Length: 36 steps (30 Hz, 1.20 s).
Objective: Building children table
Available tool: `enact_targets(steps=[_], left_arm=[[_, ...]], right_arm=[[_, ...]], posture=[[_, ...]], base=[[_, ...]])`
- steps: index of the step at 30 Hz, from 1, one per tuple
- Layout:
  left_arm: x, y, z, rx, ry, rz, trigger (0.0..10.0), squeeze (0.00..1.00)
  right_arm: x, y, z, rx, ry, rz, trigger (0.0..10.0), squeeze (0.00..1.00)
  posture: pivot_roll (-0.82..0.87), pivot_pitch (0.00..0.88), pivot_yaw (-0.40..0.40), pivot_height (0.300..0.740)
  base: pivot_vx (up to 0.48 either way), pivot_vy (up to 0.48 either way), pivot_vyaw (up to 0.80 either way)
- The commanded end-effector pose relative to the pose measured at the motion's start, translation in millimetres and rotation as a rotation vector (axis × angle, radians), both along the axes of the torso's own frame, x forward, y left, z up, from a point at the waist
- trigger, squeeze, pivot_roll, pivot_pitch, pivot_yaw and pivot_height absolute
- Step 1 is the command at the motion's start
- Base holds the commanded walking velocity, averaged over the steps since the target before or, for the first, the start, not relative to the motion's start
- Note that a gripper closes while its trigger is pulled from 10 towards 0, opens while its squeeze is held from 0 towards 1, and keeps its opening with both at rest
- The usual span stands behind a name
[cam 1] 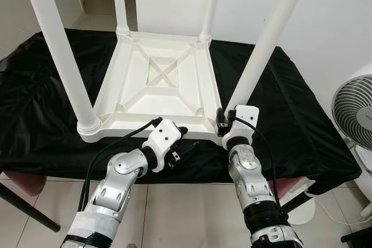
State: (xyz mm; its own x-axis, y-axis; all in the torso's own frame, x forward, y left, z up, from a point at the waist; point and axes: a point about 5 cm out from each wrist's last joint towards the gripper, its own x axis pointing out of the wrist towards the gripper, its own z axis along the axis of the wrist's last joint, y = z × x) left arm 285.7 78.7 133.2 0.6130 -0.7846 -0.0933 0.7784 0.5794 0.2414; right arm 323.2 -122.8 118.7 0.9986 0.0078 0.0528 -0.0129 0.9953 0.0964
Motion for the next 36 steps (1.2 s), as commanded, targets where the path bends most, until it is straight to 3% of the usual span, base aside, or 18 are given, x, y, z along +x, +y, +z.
enact_targets(steps=[1, 3, 8, 11, 12, 13, 20, 36], left_arm=[[1.5, 1.7, 1, -0.001, -0.017, 0.072, 10.0, 0.0], [1.3, 1.6, 1, -0.001, -0.017, 0.073, 10.0, 0.0], [0.9, 0.0, 3, -0.002, -0.018, 0.065, 10.0, 0.0], [0.4, -0.3, 2, 0.005, -0.017, 0.054, 10.0, 0.0], [-0.1, -0.5, 2, 0.009, -0.016, 0.047, 10.0, 0.0], [-0.6, -0.7, 2, 0.013, -0.014, 0.038, 10.0, 0.0], [1.3, -1.9, 3, 0.019, -0.016, 0.023, 10.0, 0.0], [8.7, -5.1, 11, 0.012, -0.038, 0.015, 10.0, 0.0]], right_arm=[[-3.0, -3.1, -8, 0.026, 0.036, 0.023, 10.0, 1.0], [-3.6, -3.0, -7, 0.033, 0.032, 0.03, 10.0, 1.0], [-5.3, -13.6, 2, 0.02, -0.023, 0.195, 10.0, 1.0], [-6.3, -24.0, 7, -0.055, -0.046, 0.291, 10.0, 1.0], [-7.0, -28.0, 8, -0.089, -0.046, 0.343, 10.0, 0.24], [-6.8, -32.6, 10, -0.121, -0.041, 0.389, 10.0, 0.0], [-3.7, -40.0, 15, -0.227, -0.025, 0.584, 10.0, 0.0], [22.0, -27.4, 18, -0.312, -0.002, 0.667, 10.0, 0.0]], posture=[[0.13, 0.0, -0.06, 0.74], [0.13, 0.0, -0.06, 0.74], [0.12, 0.0, -0.057, 0.74], [0.11, 0.0, -0.046, 0.74], [0.11, 0.0, -0.046, 0.74], [0.11, 0.0, -0.039, 0.74], [0.1, 0.0, -0.022, 0.74], [0.11, 0.0, -0.016, 0.74]], base=[[0.0, 0.0, 0.0], [0.0, 0.0, 0.0], [0.0, 0.0, 0.0], [0.0, 0.0, 0.0], [0.0, 0.0, 0.0], [0.0, 0.0, 0.0], [0.0, 0.0, 0.0], [0.0, 0.0, 0.0]])
